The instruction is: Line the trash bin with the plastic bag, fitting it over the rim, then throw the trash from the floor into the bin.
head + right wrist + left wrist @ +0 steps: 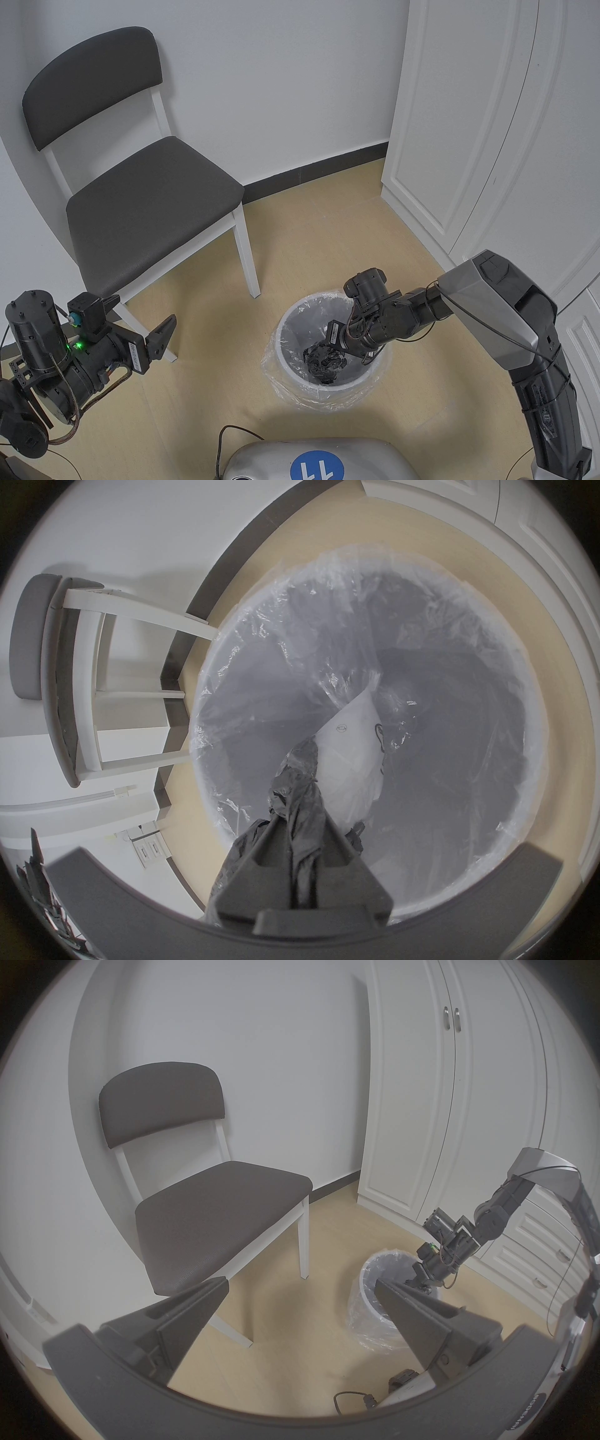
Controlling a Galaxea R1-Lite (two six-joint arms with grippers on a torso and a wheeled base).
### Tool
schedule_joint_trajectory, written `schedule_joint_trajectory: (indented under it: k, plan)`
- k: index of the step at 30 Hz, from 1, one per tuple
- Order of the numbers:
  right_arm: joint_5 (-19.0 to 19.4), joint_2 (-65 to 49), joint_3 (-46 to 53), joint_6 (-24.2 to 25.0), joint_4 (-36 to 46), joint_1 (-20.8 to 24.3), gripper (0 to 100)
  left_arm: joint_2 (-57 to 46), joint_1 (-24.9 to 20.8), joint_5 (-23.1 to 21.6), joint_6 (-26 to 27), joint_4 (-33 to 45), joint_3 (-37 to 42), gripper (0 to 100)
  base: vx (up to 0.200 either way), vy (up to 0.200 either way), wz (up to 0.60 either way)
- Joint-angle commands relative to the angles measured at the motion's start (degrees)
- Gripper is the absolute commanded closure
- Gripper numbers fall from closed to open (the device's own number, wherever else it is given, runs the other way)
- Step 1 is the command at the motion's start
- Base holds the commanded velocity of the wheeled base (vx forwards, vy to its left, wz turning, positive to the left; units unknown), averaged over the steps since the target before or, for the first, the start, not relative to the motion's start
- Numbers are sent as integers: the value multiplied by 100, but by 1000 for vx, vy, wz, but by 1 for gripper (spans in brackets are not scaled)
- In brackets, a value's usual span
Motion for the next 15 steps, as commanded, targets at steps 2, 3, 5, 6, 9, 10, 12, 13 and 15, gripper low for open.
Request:
schedule_joint_trajectory:
  k: [2, 3, 5, 6, 9, 10, 12, 13, 15]
  plan:
    - [11, 74, -228, 51, -11, -23, 100, 90, -2, 2, 8, -7, 4, 0, 0, 0, 0]
    - [11, 74, -228, 51, -28, 3, 100, 99, -2, 2, 8, -7, -5, 0, 0, 0, 0]
    - [11, 83, -228, 51, -54, 39, 100, 125, -11, 2, 8, -7, -5, 0, 0, 0, 0]
    - [2, 74, -219, 51, -63, 83, 100, 151, -11, 2, 17, -7, -5, 0, 0, 0, 0]
    - [-33, 56, -166, 51, -72, 153, 100, 169, -11, 2, 17, -33, -5, 0, 0, 0, 0]
    - [-42, 56, -166, 51, -72, 170, 100, 169, -11, 2, 17, -33, -5, 0, 0, 0, 0]
    - [-42, 56, -140, 51, -90, 188, 100, 169, -11, 2, 26, -33, -5, 0, 0, 0, 0]
    - [-42, 56, -140, 51, -90, 188, 100, 169, -11, 2, 26, -33, 4, 0, 0, 0, 0]
    - [-42, 56, -140, 51, -151, 188, 100, 169, -20, 2, 26, -33, 4, 0, 0, 0, 0]
